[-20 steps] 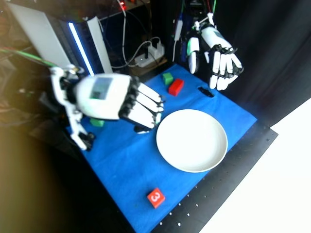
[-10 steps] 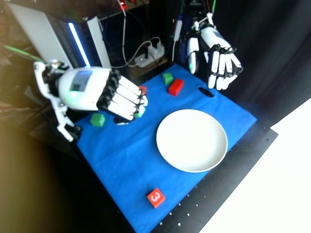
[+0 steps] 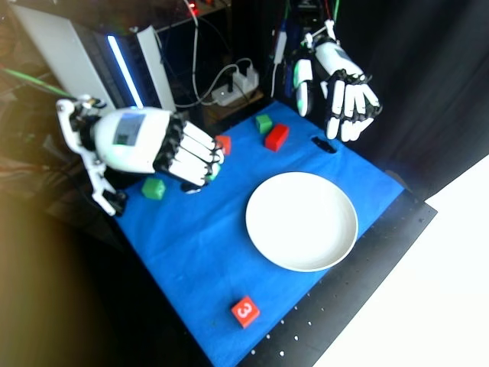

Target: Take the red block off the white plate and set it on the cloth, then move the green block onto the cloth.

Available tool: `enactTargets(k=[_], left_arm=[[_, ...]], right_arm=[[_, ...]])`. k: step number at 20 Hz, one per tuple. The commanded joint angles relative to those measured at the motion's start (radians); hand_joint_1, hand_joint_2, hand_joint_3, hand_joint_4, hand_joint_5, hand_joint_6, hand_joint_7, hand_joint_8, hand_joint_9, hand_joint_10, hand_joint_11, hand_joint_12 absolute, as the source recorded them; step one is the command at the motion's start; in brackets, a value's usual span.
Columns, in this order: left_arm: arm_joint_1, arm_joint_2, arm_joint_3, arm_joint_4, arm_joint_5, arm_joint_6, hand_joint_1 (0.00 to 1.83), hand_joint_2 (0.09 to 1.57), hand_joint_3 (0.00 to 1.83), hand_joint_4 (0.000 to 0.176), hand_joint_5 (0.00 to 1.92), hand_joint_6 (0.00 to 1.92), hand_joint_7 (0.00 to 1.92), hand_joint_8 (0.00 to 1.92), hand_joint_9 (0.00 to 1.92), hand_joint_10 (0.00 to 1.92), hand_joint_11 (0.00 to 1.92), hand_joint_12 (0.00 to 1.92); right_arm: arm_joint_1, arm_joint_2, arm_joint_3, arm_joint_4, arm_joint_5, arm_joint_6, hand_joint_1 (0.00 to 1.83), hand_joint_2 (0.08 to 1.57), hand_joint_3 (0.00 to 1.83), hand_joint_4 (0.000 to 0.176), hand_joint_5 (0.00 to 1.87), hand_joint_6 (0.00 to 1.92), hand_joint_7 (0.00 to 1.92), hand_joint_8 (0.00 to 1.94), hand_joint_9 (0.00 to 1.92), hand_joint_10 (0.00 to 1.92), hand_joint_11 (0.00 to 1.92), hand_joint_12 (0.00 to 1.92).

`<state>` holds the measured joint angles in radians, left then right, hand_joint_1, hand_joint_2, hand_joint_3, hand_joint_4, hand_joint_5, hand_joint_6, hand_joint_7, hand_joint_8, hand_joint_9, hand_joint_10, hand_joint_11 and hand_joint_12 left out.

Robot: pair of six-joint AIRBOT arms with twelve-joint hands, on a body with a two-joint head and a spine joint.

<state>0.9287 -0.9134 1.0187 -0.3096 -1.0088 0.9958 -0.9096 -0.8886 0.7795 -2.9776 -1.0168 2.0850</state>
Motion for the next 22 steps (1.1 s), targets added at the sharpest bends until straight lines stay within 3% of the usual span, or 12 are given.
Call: enactTargets(k=[1, 2, 3, 6, 8, 10, 13, 17, 19, 20, 21, 22], left_arm=[[-0.006, 0.006, -0.003, 0.009, -0.128, -0.004, 0.46, 1.32, 0.0, 0.078, 0.64, 0.0, 0.59, 0.01, 0.4, 0.4, 0.02, 1.41], [-0.006, 0.005, -0.003, 0.009, -0.128, -0.004, 0.44, 1.31, 0.0, 0.09, 0.64, 0.0, 0.59, 0.0, 0.41, 0.39, 0.03, 1.41], [-0.006, 0.005, -0.003, 0.009, -0.129, -0.004, 0.43, 1.32, 0.0, 0.087, 0.64, 0.0, 0.59, 0.01, 0.41, 0.39, 0.03, 1.4], [-0.006, 0.005, -0.003, 0.009, -0.131, -0.004, 0.44, 1.32, 0.0, 0.072, 0.65, 0.01, 0.6, 0.01, 0.42, 0.37, 0.03, 1.41], [-0.006, 0.005, -0.004, 0.008, -0.134, -0.004, 0.44, 1.32, 0.0, 0.073, 0.66, 0.0, 0.61, 0.01, 0.4, 0.44, 0.01, 1.43], [-0.006, 0.005, -0.005, 0.007, -0.137, -0.005, 0.44, 1.33, 0.0, 0.083, 0.66, 0.0, 0.62, 0.0, 0.39, 0.47, 0.03, 1.39], [-0.005, 0.006, -0.006, 0.006, -0.143, -0.005, 0.44, 1.33, 0.0, 0.081, 0.66, 0.0, 0.63, 0.01, 0.4, 0.5, 0.04, 1.41], [-0.005, 0.013, -0.007, 0.005, -0.155, -0.005, 0.46, 1.33, 0.0, 0.079, 0.64, 0.0, 0.61, 0.0, 0.34, 0.57, 0.0, 1.41], [-0.005, 0.024, -0.01, 0.005, -0.174, -0.004, 0.53, 1.29, 0.0, 0.098, 0.59, 0.0, 0.56, 0.0, 0.38, 0.41, 0.0, 1.38], [-0.005, 0.032, -0.016, 0.009, -0.197, -0.004, 0.56, 1.26, 0.0, 0.081, 0.53, 0.0, 0.56, 0.0, 0.41, 0.34, 0.0, 1.35], [-0.007, 0.041, -0.023, 0.014, -0.222, -0.004, 0.58, 1.24, 0.0, 0.085, 0.49, 0.0, 0.53, 0.0, 0.42, 0.26, 0.0, 1.29], [-0.009, 0.045, -0.026, 0.017, -0.234, -0.004, 0.59, 1.2, 0.0, 0.095, 0.44, 0.0, 0.49, 0.0, 0.44, 0.14, 0.03, 1.22]], right_arm=[[0.009, -0.004, -0.004, -0.034, -0.126, 0.004, 1.13, 0.99, 0.0, 0.0, 0.65, 0.77, 0.71, 0.87, 0.69, 1.14, 0.56, 1.6], [0.009, -0.004, -0.004, -0.034, -0.126, 0.004, 1.04, 0.94, 0.0, 0.0, 0.49, 0.74, 0.53, 0.84, 0.48, 1.14, 0.32, 1.68], [0.009, -0.005, -0.004, -0.034, -0.126, 0.004, 0.96, 0.92, 0.0, 0.0, 0.39, 0.71, 0.4, 0.79, 0.36, 1.12, 0.18, 1.71], [0.009, -0.006, -0.003, -0.034, -0.126, 0.004, 0.91, 0.88, 0.0, 0.0, 0.3, 0.68, 0.3, 0.72, 0.23, 1.11, 0.07, 1.74], [0.009, -0.007, -0.003, -0.034, -0.126, 0.004, 0.95, 0.88, 0.0, 0.0, 0.27, 0.68, 0.27, 0.72, 0.2, 1.14, 0.05, 1.75], [0.009, -0.007, -0.003, -0.034, -0.126, 0.004, 0.98, 0.89, 0.0, 0.0, 0.27, 0.72, 0.28, 0.78, 0.26, 1.2, 0.15, 1.74], [0.009, -0.001, 0.0, -0.034, -0.137, 0.004, 0.99, 0.9, 0.0, 0.0, 0.27, 0.79, 0.26, 0.86, 0.15, 1.2, 0.01, 1.83], [0.003, 0.026, 0.013, 0.005, -0.21, 0.004, 1.04, 0.99, 0.0, 0.0, 0.25, 0.84, 0.23, 0.89, 0.12, 1.25, 0.0, 1.82], [0.003, 0.035, 0.027, 0.035, -0.26, 0.004, 1.08, 0.99, 0.0, 0.0, 0.18, 0.8, 0.21, 0.82, 0.06, 1.17, 0.0, 1.67], [0.003, 0.041, 0.033, 0.052, -0.301, 0.004, 1.09, 1.01, 0.0, 0.0, 0.08, 0.86, 0.16, 0.78, 0.01, 1.11, 0.0, 1.61], [0.003, 0.047, 0.036, 0.07, -0.345, 0.004, 1.08, 1.04, 0.0, 0.0, 0.02, 0.86, 0.12, 0.73, 0.0, 0.99, 0.0, 1.54], [0.003, 0.05, 0.038, 0.077, -0.364, 0.004, 1.06, 1.06, 0.0, 0.0, 0.0, 0.86, 0.12, 0.7, 0.0, 0.97, 0.0, 1.6]])
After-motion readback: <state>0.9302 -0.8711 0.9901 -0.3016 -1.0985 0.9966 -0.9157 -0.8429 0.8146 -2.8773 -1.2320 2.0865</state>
